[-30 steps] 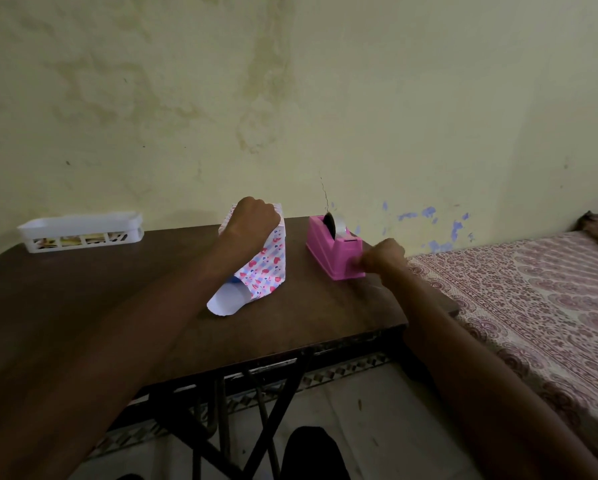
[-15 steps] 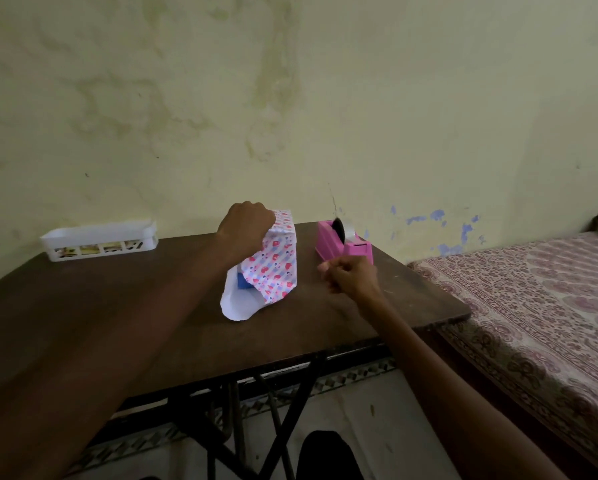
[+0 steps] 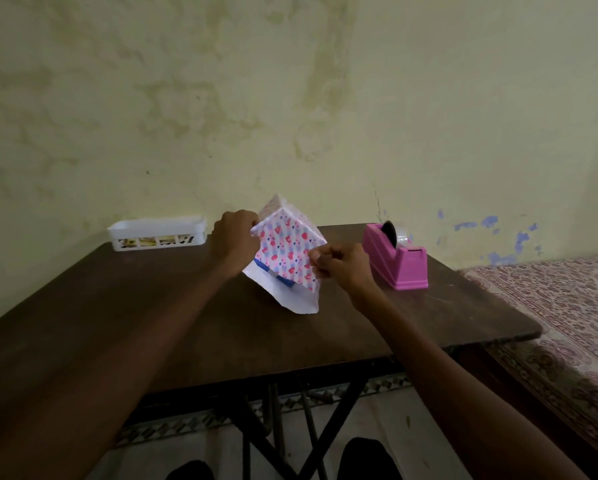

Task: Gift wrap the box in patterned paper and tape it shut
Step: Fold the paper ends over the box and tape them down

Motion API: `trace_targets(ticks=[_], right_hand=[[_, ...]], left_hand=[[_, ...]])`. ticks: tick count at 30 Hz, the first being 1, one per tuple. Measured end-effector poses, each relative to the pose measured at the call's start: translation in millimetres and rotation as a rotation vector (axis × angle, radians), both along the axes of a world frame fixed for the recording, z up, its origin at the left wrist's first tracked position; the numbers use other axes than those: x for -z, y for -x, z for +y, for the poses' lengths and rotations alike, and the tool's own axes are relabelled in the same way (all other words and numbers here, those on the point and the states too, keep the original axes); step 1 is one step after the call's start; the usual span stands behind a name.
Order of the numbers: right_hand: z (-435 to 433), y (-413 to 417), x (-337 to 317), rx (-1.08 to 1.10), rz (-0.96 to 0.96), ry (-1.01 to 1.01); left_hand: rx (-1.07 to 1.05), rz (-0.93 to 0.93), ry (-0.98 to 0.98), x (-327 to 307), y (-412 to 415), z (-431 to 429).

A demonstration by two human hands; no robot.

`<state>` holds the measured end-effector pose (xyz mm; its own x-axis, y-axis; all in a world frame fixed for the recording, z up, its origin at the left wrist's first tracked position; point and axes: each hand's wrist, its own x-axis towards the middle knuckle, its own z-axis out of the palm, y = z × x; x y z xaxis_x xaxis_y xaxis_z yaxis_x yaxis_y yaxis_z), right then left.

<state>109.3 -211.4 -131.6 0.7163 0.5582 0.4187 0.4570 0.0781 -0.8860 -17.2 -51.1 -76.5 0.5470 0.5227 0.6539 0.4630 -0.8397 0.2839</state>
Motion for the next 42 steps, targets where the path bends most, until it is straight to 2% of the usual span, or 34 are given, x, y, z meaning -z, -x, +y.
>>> trace_targets(ticks=[5,8,12,15,18,21,24,29,32,33,35,37,38,40,42], right_hand=[[18,15,-12,0.008,-0.077,0.017],[25,26,-14,0.023,-0.133,0.048],[26,33,-16,-0.06,-0.112,0.101],[21,36,-18,-0.142,-0.057,0.13],[20,37,-19,-0.157,-0.066,0.135],[19,39,-21,-0.128,-0.145,0.159],[18,41,-22,-0.11,-0.209,0.187],[17,42,-23,-0.121,-0.186,0.221],[13,47,-30,-0.166,0.02,0.246],[12,49,-33,-0.203,0.171,0.251],[8,49,-37,-0.358,0.599,0.203],[5,44,-39,-0.523,0.999,0.079],[3,40,-39,-0.582,1.133,0.008],[1,36,-39,-0.653,1.279,-0.116],[1,35,-39,-0.658,1.296,-0.215]], left_hand=[[-0.027,-0.072,0.196,24,23,9],[0.001,-0.016,0.348,37,27,11],[-0.01,0.033,0.494,52,30,13],[-0.058,-0.11,0.288,53,32,8],[0.087,-0.31,0.09,39,33,-2],[0.301,-0.214,0.145,24,31,-9],[0.379,-0.081,0.216,22,30,-12],[0.391,-0.147,0.19,26,30,-13],[0.384,-0.178,0.166,28,31,-14],[0.381,-0.182,0.141,29,31,-14],[0.382,-0.2,0.069,32,32,-15],[0.384,-0.224,0.016,34,33,-16],[0.39,-0.234,0.004,36,33,-16],[0.414,-0.251,-0.013,38,32,-16],[0.423,-0.276,0.001,39,33,-17]])
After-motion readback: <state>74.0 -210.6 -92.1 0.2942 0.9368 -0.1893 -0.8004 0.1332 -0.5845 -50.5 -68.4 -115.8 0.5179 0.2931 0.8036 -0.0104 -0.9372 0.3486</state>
